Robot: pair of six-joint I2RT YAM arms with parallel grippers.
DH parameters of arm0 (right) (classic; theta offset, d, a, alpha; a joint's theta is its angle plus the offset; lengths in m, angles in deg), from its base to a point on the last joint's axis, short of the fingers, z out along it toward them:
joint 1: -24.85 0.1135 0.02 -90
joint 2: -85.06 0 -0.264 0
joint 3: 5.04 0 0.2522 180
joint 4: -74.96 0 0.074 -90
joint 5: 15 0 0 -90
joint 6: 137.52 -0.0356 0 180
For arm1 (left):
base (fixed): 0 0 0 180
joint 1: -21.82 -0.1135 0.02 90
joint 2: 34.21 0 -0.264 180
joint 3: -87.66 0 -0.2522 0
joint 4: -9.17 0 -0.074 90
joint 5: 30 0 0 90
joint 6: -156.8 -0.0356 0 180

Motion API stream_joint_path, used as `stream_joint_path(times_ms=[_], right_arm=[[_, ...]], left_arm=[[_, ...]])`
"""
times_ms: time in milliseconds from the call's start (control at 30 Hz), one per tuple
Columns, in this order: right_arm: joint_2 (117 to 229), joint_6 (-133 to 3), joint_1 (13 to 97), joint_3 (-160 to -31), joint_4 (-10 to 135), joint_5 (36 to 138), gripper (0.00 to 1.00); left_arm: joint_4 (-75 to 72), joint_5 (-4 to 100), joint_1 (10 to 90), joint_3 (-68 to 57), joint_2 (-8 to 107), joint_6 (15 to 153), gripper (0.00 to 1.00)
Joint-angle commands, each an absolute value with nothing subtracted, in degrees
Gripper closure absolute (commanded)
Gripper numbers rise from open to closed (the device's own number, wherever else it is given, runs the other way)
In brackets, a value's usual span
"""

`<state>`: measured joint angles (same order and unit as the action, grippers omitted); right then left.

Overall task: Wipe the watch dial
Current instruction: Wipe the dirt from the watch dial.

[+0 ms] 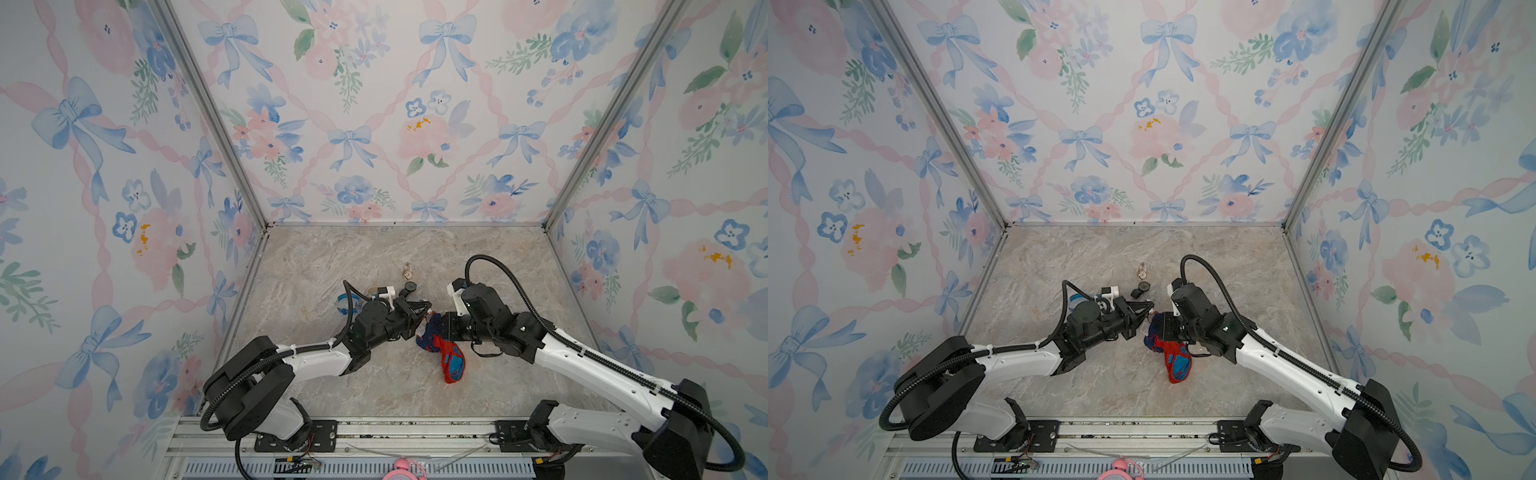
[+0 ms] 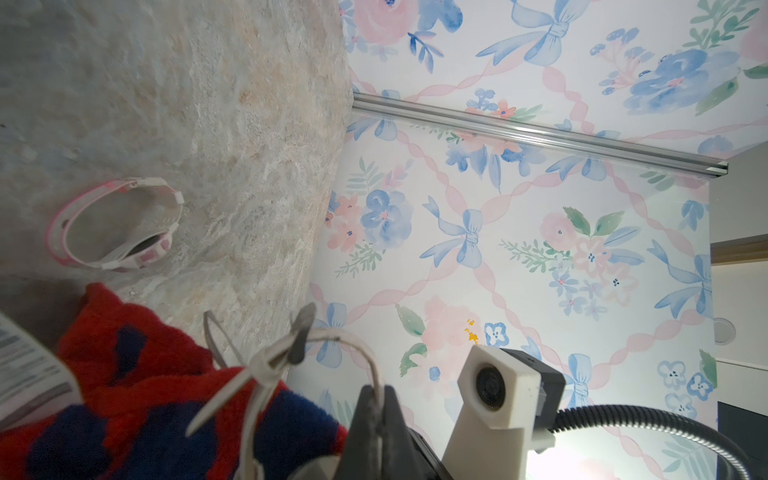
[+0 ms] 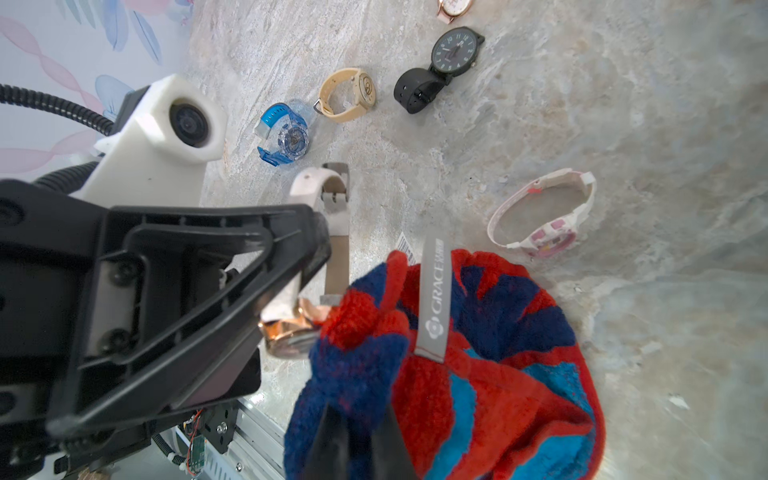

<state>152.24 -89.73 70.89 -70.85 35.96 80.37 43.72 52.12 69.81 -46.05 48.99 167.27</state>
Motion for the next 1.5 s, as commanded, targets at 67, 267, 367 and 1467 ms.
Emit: stream_joint_path(times_ms=[67, 267, 367, 1467], right_arm=[[154.1, -90.7, 71.8, -74.5, 39.8, 79.6, 1.00], [156.3, -90.2, 71.7, -75.3, 40.3, 78.8, 1.00], [158.4, -90.1, 70.7, -74.5, 40.2, 79.1, 1.00], [150.5, -92.5, 74.2, -74.2, 38.3, 78.5, 1.00]], left_arm=[[45.2, 51.3, 70.9, -45.4, 49.3, 165.3, 1.00], [45.2, 50.8, 71.6, -45.3, 49.5, 165.2, 1.00], [45.2, 50.8, 71.7, -45.5, 48.9, 165.2, 1.00], [44.4, 52.3, 68.2, -49.4, 44.7, 164.5, 1.00]])
